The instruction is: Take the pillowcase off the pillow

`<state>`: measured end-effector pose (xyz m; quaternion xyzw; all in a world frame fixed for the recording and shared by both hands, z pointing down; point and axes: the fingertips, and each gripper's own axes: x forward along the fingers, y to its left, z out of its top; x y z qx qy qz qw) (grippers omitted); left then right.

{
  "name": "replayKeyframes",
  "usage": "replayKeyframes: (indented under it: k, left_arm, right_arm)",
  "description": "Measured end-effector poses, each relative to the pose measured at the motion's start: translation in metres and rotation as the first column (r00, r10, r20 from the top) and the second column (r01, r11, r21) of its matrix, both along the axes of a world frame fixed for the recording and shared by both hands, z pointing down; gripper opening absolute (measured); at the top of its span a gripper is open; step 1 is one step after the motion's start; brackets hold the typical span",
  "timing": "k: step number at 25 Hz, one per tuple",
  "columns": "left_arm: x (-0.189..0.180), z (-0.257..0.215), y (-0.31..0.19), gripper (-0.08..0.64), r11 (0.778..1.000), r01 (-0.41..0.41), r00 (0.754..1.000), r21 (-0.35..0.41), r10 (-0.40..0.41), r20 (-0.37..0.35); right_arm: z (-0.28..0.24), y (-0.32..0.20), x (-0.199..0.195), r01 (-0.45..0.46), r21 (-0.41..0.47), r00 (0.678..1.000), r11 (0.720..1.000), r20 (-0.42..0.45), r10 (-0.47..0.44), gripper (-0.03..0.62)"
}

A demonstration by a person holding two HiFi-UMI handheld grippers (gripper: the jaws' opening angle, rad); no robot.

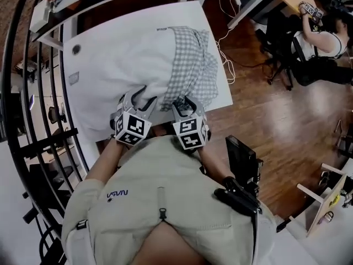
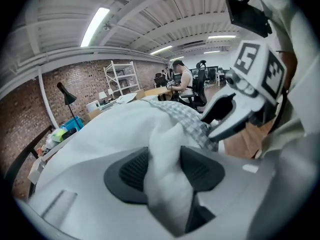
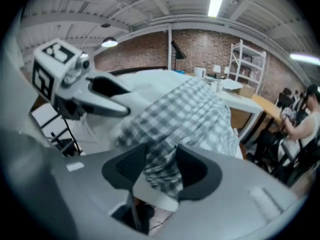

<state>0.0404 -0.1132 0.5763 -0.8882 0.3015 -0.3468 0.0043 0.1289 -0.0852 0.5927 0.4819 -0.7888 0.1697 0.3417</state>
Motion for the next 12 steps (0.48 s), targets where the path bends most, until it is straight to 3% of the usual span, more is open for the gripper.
replayKeyframes:
  k: [2, 3, 6, 9, 12]
  left_arm:
    - [0.0, -0.007, -0.002, 0.148, 1.0, -0.024, 0.999, 0.001, 0.024, -0.026]
    - [-0.001, -0.016, -0.003, 0.1, 1.0, -0.03, 0.998, 0.008, 0.031, -0.052]
    - [-0.009, -0.061, -0.019, 0.031, 0.998, -0.02, 0.989, 0.057, 0.028, -0.146]
    - [-0.019, -0.097, -0.035, 0.028, 0.996, 0.012, 0.977, 0.091, 0.008, -0.215]
    - [-0.016, -0.101, -0.032, 0.026, 0.996, 0.016, 0.971, 0.085, 0.005, -0.239]
  right_arm:
    - [0.013, -0.007, -0.004, 0.002, 0.059, 0.991, 0.998, -0.137, 0.006, 0.183]
    - [0.012, -0.012, -0.001, -0.002, 0.088, 0.982, 0.996, -0.19, 0.018, 0.135]
    - [-0.018, -0.022, 0.029, -0.056, 0.166, 0.96, 0.985, -0.262, 0.098, 0.05]
    - [-0.046, -0.03, 0.07, -0.11, 0.235, 0.932, 0.966, -0.313, 0.182, 0.043]
    - [-0.048, -0.036, 0.1, -0.138, 0.255, 0.898, 0.957, -0.374, 0.23, 0.041]
